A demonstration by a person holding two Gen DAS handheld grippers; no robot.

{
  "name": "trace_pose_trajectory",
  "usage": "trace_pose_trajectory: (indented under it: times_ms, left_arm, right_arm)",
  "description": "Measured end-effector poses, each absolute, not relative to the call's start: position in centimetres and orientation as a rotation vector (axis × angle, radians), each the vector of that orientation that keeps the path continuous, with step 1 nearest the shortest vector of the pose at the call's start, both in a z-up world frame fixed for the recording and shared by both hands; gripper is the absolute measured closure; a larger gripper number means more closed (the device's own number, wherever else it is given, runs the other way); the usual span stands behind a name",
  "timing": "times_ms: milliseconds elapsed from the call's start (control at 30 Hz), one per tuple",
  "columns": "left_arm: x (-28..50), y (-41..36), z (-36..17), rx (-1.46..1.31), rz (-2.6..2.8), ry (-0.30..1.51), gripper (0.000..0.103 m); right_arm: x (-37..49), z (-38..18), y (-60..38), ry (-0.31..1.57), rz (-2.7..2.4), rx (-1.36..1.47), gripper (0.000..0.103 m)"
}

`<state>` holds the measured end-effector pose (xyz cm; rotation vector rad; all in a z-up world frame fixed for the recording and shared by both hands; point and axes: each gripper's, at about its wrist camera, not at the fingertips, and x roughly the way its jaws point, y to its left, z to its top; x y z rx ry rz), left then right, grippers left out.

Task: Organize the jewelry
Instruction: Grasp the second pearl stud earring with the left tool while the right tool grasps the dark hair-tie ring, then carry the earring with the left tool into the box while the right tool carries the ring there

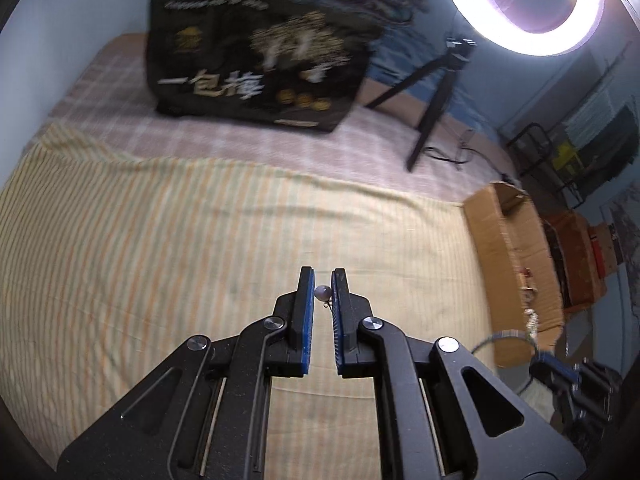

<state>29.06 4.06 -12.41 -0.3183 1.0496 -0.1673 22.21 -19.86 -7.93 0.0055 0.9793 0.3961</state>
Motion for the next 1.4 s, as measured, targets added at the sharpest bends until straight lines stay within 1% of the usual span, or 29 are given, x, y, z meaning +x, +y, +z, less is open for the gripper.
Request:
trace_pose_trajectory:
  times_ms: [267, 400, 767, 1400]
  left_arm:
    - [28.5, -1.3, -10.3, -0.284, -0.280, 1.013, 0.097]
    - [28.4, -4.1, -9.4, -0.267, -0.326, 0.995, 0.097]
    - [28.1, -10.5, -8.4, -0.213, -0.413, 0.964, 0.097]
    - [26.9, -19.4, -9.0, -0.075, -0.509, 0.937, 0.097]
  right_arm:
    - [23.6, -4.7, -26.5, 0.885, 0.256, 0.087, 0.102]
    - [24.4, -4.2, -29.2, 0.862, 0.195, 0.119, 0.102]
    - [27.1, -5.2, -34.4, 0.864, 0.069, 0.146, 0.102]
    - [31.5, -5.8, -37.1, 0.836, 0.012, 0.157, 0.102]
